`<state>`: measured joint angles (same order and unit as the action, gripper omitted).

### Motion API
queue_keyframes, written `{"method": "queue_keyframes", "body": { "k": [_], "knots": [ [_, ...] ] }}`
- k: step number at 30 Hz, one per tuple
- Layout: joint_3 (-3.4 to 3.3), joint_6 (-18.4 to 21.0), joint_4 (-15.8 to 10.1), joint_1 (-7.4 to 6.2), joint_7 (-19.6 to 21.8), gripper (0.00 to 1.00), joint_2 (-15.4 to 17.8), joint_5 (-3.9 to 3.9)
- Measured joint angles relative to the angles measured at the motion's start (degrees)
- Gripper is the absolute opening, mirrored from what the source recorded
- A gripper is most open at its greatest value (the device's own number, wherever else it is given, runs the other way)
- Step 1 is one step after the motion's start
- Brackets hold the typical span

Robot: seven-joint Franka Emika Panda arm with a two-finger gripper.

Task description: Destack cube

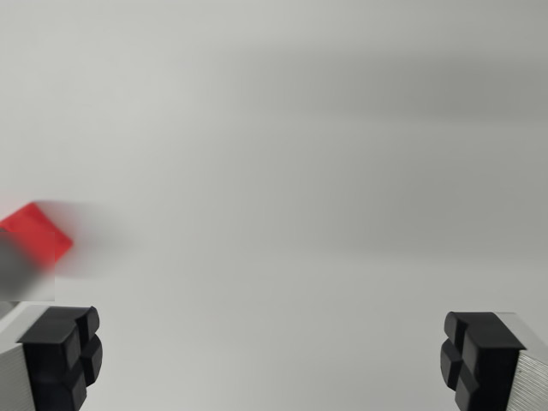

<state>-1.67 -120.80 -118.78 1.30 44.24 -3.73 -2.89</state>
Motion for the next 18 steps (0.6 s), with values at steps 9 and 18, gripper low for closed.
{"method": "queue_keyframes", "body": {
  "k": [9,18],
  "knots": [
    [0.77,-2.0,-2.8,-0.89,-1.4,1.00,0.9,0.02],
    [1.77,-4.6,-6.0,-2.05,-3.0,1.00,1.7,0.11]
  ]
}}
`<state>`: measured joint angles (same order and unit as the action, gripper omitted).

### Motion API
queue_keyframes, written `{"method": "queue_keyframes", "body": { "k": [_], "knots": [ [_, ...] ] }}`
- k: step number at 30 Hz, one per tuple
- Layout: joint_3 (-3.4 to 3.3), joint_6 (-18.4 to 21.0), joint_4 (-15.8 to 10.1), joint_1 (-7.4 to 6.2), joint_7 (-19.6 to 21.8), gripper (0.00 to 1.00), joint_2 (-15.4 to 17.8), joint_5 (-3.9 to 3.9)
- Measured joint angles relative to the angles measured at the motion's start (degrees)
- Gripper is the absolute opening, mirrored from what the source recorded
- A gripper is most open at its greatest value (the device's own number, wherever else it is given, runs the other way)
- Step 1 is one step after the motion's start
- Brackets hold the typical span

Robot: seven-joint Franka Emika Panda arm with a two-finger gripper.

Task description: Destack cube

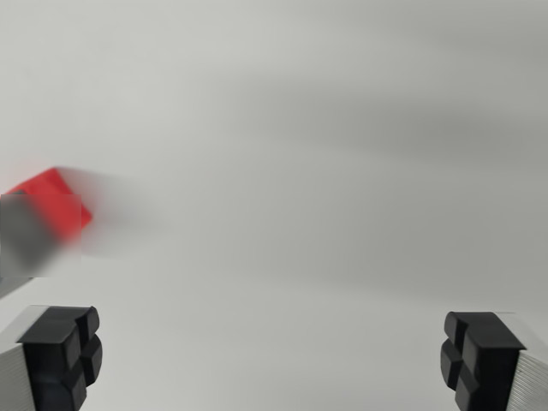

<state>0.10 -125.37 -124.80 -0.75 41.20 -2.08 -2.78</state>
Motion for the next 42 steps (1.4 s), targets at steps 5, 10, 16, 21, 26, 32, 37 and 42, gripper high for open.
{"method": "queue_keyframes", "body": {
  "k": [5,10,16,21,26,32,37,42],
  "knots": [
    [0.57,-1.4,-1.7,-0.69,-0.9,1.00,0.4,0.10],
    [1.20,-2.9,-3.4,-1.41,-1.9,1.00,0.6,0.23],
    [1.98,-4.8,-5.4,-2.38,-3.1,1.00,0.8,0.41],
    [2.81,-6.7,-7.3,-3.33,-4.3,1.00,0.9,0.62],
    [3.61,-8.5,-9.0,-4.34,-5.4,1.00,0.9,0.80],
    [4.72,-10.8,-10.9,-5.55,-6.6,1.00,0.8,1.01],
    [5.72,-12.9,-12.4,-6.70,-7.8,1.00,0.4,1.12],
    [6.63,-14.7,-13.6,-7.72,-8.7,1.00,-0.2,1.20]
  ]
}}
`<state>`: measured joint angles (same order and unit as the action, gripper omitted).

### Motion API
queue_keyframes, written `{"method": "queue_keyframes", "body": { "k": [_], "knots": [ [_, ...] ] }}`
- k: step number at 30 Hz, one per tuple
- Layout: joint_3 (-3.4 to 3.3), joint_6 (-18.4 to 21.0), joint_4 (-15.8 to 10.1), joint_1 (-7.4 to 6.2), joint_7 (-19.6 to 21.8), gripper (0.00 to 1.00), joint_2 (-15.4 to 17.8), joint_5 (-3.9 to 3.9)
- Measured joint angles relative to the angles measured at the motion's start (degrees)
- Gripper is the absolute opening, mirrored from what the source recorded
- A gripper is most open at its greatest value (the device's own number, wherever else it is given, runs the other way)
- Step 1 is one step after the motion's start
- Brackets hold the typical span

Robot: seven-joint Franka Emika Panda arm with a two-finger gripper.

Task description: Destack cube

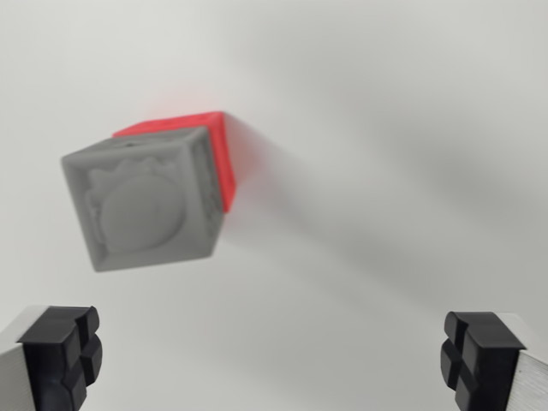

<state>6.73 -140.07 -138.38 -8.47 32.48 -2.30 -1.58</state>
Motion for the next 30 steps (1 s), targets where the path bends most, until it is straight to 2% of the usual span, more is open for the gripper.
{"method": "queue_keyframes", "body": {
  "k": [13,15,21,30],
  "knots": [
    [2.66,-5.0,-2.3,-2.81,-2.2,1.00,-2.5,0.03],
    [2.89,-5.9,-2.5,-3.14,-2.2,1.00,-3.0,-0.03],
    [2.54,-9.6,-2.6,-3.19,-1.9,1.00,-6.9,-0.98],
    [1.82,-14.5,-2.6,-3.55,-0.6,1.00,-11.9,-2.89]
  ]
}}
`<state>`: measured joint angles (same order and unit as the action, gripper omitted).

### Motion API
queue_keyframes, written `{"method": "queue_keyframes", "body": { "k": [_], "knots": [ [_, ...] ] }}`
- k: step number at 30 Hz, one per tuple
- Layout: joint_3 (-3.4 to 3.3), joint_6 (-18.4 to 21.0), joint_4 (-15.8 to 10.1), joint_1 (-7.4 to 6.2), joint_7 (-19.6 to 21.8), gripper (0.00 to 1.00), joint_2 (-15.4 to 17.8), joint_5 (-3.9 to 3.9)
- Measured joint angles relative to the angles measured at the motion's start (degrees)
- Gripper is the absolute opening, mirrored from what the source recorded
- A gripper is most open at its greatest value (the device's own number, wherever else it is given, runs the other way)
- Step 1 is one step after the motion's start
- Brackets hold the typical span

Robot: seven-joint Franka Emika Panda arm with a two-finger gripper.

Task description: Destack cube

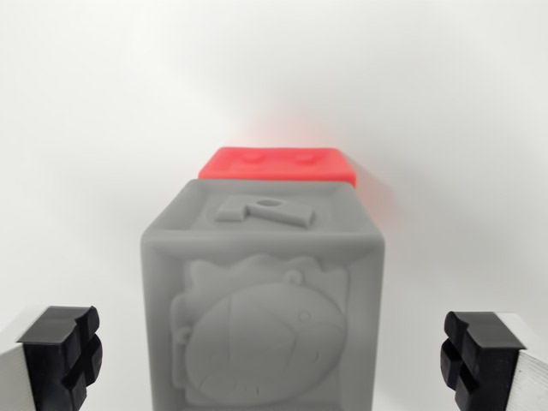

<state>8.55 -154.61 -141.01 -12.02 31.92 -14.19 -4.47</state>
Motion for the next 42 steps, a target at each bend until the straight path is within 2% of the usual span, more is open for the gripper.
{"method": "queue_keyframes", "body": {
  "k": [8,15,16,42],
  "knots": [
    [-0.79,-3.0,0.3,-0.52,0.8,1.00,-3.4,-1.19],
    [-1.25,-4.1,0.5,-0.89,1.2,1.00,-4.7,-1.56],
    [-1.28,-4.1,0.5,-0.93,1.2,0.00,-4.7,-1.57],
    [-1.32,-4.2,0.6,-0.99,1.2,0.00,-4.7,-1.58]
  ]
}}
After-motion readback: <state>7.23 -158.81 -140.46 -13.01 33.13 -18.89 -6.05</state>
